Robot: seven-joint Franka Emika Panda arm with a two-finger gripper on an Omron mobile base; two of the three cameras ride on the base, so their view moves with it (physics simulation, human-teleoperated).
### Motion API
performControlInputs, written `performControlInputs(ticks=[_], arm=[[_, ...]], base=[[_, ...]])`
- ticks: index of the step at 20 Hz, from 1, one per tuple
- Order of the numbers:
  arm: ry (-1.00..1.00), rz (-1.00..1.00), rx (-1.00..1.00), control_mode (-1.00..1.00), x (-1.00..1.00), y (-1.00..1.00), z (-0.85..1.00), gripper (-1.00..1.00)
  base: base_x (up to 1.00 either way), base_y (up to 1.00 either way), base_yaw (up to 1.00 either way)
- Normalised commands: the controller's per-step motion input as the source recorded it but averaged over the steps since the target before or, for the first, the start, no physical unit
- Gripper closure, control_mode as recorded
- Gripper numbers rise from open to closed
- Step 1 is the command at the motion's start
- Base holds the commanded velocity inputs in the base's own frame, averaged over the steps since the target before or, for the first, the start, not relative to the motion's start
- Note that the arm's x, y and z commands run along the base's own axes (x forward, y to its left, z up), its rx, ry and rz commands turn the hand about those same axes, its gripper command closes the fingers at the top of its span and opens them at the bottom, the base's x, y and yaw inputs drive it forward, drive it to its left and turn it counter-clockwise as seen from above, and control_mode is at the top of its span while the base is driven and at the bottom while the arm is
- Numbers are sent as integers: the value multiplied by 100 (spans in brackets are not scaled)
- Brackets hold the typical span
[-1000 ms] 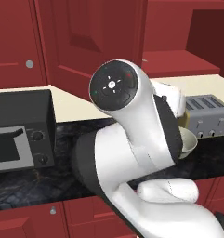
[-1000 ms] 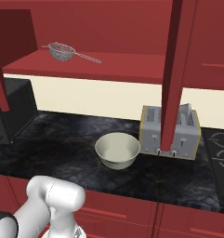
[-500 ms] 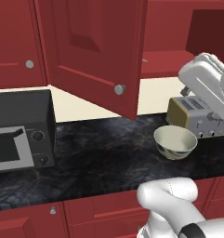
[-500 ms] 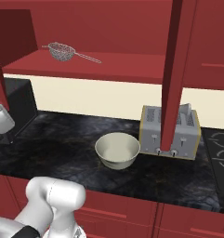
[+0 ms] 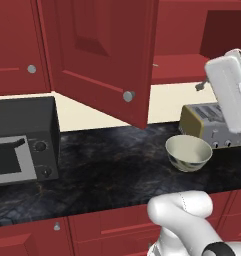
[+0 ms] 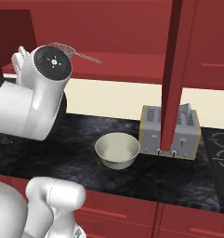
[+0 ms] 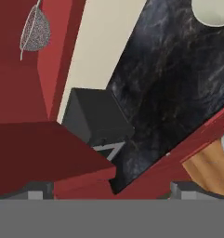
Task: Open the cabinet and setup a tea strainer by placing it in the bowl upright.
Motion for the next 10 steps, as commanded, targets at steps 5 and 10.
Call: performControlInputs(ticks=[5, 10], arm=[[22, 20, 25, -100, 100, 26, -21, -100], [0, 22, 4, -100, 45, 17, -3, -100]], base=[[0, 0, 0], [0, 0, 0]])
